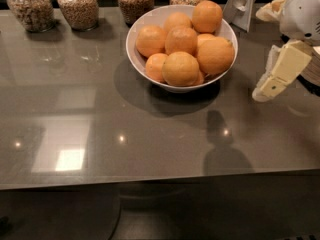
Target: Pick orange from white bowl
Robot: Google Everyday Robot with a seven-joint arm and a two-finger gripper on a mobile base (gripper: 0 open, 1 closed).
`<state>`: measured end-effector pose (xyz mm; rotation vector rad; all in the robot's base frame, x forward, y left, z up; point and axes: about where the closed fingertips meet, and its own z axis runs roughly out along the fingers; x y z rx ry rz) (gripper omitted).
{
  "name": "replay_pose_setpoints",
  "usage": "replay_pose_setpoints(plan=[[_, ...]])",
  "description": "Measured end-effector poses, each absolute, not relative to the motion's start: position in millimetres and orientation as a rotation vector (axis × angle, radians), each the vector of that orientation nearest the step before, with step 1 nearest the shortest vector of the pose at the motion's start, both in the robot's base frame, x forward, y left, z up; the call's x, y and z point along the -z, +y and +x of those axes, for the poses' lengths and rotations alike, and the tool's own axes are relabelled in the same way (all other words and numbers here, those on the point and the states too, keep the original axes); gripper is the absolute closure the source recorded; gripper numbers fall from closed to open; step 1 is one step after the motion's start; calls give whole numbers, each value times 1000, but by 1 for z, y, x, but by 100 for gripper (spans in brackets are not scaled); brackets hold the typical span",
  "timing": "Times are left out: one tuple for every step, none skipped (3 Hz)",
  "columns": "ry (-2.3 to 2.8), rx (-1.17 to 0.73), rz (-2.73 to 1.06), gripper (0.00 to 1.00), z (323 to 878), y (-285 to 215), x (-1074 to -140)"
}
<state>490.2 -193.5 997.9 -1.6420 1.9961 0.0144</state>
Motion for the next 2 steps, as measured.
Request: replay_pose_setpoints(plan=[[1913,-45,-1566,0,524,-185,-1006],[1893,-67,-1479,0,555,-175,-1003]])
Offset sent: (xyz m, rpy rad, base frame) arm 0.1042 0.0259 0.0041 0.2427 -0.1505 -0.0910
